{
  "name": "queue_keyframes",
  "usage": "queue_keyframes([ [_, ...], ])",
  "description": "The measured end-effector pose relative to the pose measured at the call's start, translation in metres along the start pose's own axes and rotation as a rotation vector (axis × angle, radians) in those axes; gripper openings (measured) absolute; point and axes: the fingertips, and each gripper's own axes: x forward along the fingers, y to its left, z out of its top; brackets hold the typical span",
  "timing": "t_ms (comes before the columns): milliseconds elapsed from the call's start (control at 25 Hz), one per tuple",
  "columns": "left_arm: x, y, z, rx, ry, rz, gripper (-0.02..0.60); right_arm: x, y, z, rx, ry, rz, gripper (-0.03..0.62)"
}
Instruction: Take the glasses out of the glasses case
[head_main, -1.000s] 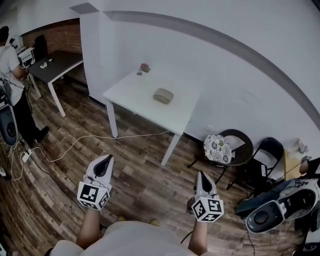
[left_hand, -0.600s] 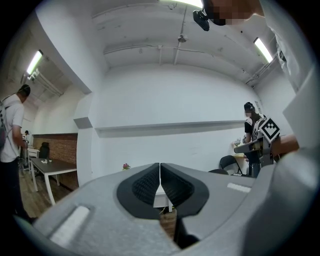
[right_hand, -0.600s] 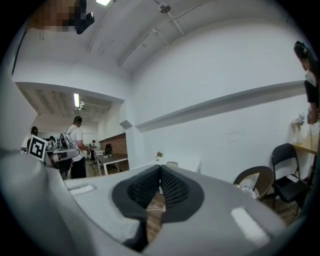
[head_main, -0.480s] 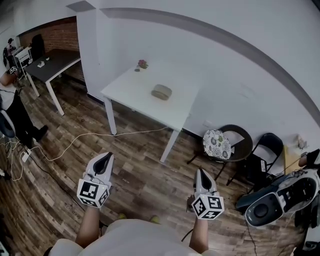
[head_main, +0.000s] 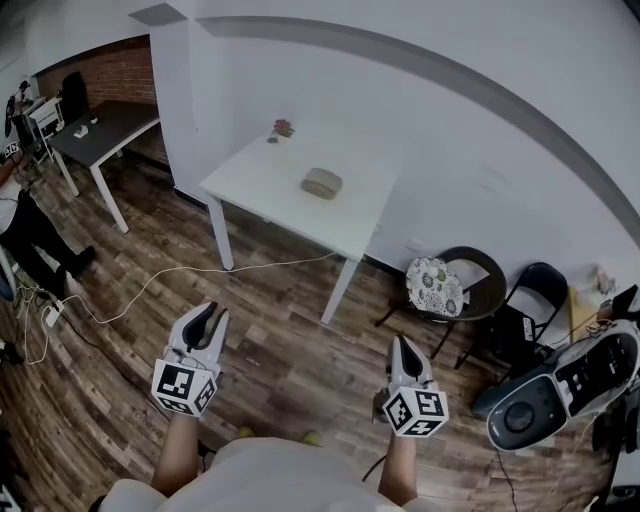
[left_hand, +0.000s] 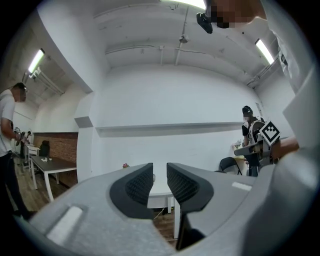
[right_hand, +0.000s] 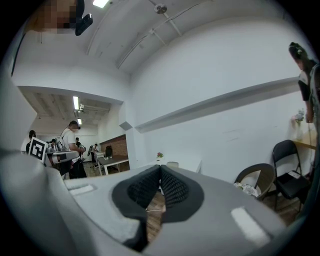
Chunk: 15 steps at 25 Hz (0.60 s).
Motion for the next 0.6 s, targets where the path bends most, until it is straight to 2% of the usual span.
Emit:
queue_keyframes([
  [600,0.017,-0.012,0.001,-0.015,0.024,0.029,0.112,0.004,-0.024,-0.005,0.041,0.002,0.006,0.003],
])
